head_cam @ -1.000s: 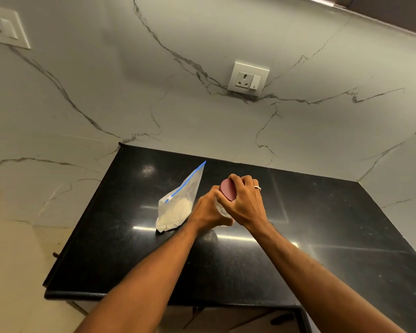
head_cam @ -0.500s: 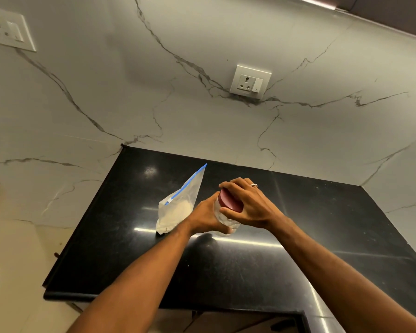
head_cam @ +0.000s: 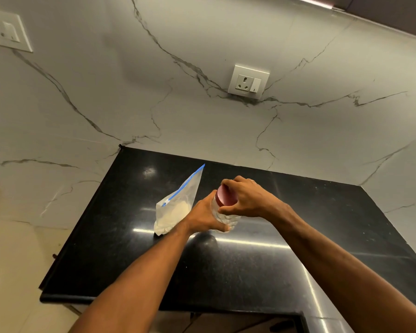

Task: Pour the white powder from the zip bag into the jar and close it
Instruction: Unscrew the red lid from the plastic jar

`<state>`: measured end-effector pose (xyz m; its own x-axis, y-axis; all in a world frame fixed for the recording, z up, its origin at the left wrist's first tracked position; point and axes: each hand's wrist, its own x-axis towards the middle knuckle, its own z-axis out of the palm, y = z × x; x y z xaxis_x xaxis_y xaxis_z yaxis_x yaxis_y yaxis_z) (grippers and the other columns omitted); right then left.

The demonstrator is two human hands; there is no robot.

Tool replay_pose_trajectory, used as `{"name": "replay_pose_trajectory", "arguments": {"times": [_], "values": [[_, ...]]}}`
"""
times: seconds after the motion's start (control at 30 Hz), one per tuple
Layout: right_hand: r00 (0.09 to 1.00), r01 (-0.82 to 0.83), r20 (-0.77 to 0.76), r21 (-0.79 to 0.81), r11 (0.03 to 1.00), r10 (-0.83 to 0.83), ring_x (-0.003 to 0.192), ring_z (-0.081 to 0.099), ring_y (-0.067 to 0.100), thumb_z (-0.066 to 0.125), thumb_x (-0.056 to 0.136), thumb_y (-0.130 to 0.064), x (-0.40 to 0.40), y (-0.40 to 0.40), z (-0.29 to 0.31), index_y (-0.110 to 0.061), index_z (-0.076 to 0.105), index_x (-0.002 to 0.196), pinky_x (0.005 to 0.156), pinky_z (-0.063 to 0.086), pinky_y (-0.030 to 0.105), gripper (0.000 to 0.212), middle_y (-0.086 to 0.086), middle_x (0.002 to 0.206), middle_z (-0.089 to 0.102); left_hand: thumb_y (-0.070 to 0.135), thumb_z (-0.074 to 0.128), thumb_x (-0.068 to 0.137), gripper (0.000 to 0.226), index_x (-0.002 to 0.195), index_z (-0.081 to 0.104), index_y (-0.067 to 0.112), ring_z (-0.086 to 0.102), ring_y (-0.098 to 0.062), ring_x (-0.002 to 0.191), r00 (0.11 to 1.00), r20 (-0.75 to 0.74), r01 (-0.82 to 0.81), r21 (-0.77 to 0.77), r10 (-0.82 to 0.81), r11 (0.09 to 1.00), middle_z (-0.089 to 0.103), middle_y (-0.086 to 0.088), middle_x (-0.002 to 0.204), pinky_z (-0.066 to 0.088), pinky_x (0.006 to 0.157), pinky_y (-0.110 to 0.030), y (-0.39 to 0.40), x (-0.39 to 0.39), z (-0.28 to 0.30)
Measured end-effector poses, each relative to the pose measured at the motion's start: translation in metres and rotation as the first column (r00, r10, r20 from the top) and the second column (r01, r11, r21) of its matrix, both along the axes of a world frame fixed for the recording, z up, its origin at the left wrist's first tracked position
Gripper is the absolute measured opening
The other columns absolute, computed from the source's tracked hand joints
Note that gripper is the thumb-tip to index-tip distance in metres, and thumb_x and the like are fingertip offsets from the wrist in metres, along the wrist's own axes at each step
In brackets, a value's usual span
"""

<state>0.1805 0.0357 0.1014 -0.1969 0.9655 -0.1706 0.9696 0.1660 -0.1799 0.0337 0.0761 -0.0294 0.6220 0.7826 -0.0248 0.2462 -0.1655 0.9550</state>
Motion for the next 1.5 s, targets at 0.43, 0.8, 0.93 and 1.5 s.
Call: {"name": "replay_pose_trajectory", "arguments": {"times": [0.43,0.8,0.93,1.5], "values": [[0.996,0.055,0.068,0.017,0.998,-0.056,0.11,0.054,0.019,0.069,0.077,-0.064,-0.003,0.003,0.005,-0.019,0.046,0.136,0.088,0.049,0.029,0.078,0.004,0.131,0.055,0.029,0.091,0.067,0.094,0.143,0.034,0.034,0.06,-0.016,0.12,0.998,-0.065,0.008,0.028,-0.006,1.0,0.059,0.005,0.132,0.051,0.105,-0.042,0.005,-0.003,-0.003],[0.981,-0.174,0.062,-0.124,0.977,0.183,0.139,0.03,0.026,0.084,0.075,-0.028,-0.003,0.005,0.016,-0.027,0.034,0.148,0.108,0.041,0.043,0.088,0.0,0.152,0.035,0.031,0.09,0.069,0.098,0.148,0.031,0.032,0.053,-0.018,0.132,1.0,-0.018,0.002,0.029,-0.001,1.0,0.055,0.004,0.141,0.044,0.113,-0.044,0.003,-0.005,-0.006],[0.999,-0.018,0.028,-0.009,1.0,0.018,0.126,0.048,0.024,0.075,0.075,-0.058,-0.005,0.004,0.012,-0.019,0.038,0.145,0.097,0.048,0.034,0.088,0.004,0.145,0.045,0.027,0.092,0.065,0.097,0.143,0.035,0.032,0.059,-0.017,0.124,1.0,-0.019,-0.007,0.03,0.008,1.0,0.059,0.004,0.133,0.05,0.107,-0.041,0.006,-0.005,-0.006],[0.992,0.067,0.102,0.072,0.995,-0.074,0.101,0.056,0.019,0.067,0.076,-0.068,-0.01,0.008,0.006,-0.016,0.052,0.128,0.086,0.052,0.03,0.075,0.005,0.122,0.059,0.028,0.09,0.069,0.092,0.143,0.036,0.029,0.061,-0.016,0.119,0.999,-0.034,-0.013,0.066,0.015,0.998,0.061,0.003,0.13,0.052,0.103,-0.036,0.007,-0.003,0.0]]}}
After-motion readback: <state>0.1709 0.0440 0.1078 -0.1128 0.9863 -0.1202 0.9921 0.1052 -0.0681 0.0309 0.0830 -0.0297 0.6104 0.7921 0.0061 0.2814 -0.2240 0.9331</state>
